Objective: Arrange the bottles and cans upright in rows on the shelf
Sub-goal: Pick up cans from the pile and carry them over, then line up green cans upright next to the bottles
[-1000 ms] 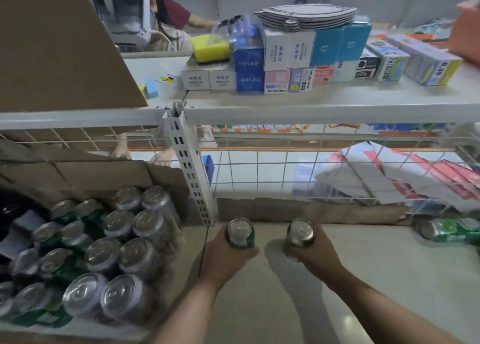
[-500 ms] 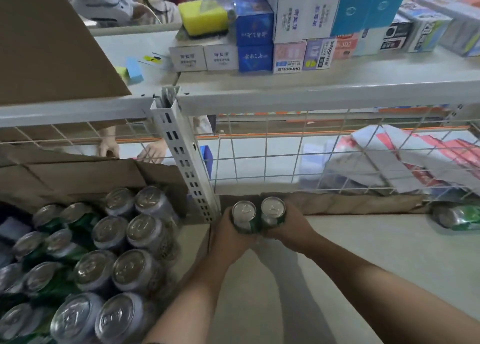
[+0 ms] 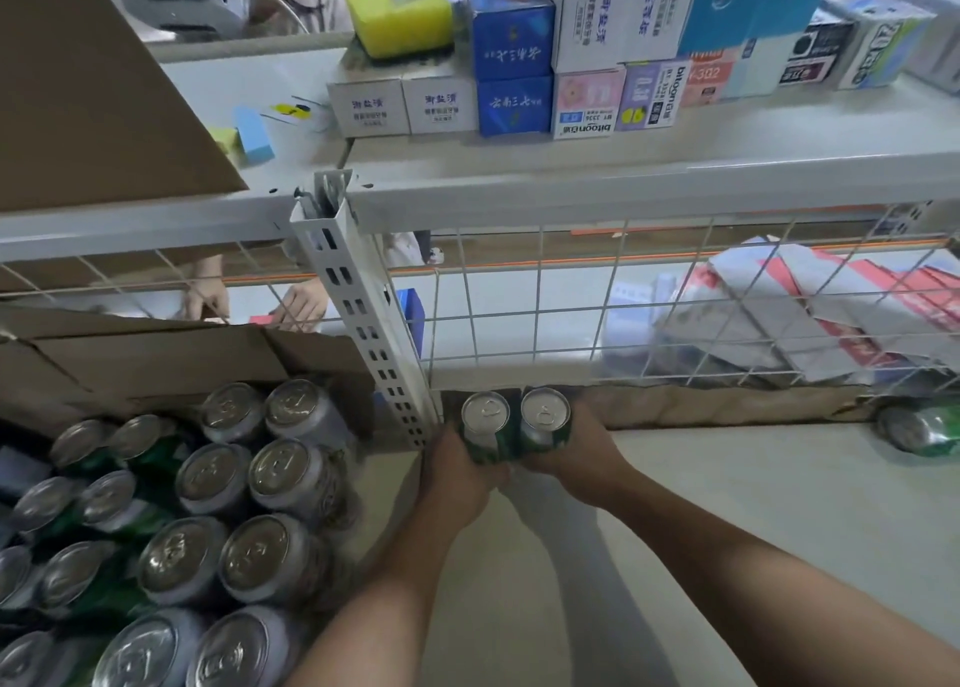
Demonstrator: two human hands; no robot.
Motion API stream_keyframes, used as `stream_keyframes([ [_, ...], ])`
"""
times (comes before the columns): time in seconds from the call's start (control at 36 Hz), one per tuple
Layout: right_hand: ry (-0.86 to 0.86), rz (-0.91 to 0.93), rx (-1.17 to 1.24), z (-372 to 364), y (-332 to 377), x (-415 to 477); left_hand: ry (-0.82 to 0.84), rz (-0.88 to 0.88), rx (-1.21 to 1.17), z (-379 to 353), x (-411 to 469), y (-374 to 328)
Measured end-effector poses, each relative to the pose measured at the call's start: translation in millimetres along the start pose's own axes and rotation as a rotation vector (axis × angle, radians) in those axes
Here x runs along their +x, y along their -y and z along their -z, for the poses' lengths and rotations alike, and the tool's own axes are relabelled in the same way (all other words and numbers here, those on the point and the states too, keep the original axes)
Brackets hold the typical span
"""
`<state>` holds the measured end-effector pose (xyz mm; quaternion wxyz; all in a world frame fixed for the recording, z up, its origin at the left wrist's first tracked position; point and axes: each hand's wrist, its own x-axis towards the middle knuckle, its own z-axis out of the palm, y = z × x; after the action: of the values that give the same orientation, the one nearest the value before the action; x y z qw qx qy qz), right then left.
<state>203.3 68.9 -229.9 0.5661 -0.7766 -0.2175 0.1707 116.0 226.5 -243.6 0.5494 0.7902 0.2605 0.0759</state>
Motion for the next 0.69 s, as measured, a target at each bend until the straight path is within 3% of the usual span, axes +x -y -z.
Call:
stream_keyframes([
  [0.42,-0.008,-0.082,-0.030,15,19,-23,-0.007,0.094,0.135,6,-14,0],
  [0.56,-0.028,-0.115,-0.077,30,37,-46,-0.108,-0.053,0.039,20,-31,-23],
  [0.69,-0.100,-0.121,-0.097,64,60,-65,0.034,-0.186,0.053,36,-54,-76],
])
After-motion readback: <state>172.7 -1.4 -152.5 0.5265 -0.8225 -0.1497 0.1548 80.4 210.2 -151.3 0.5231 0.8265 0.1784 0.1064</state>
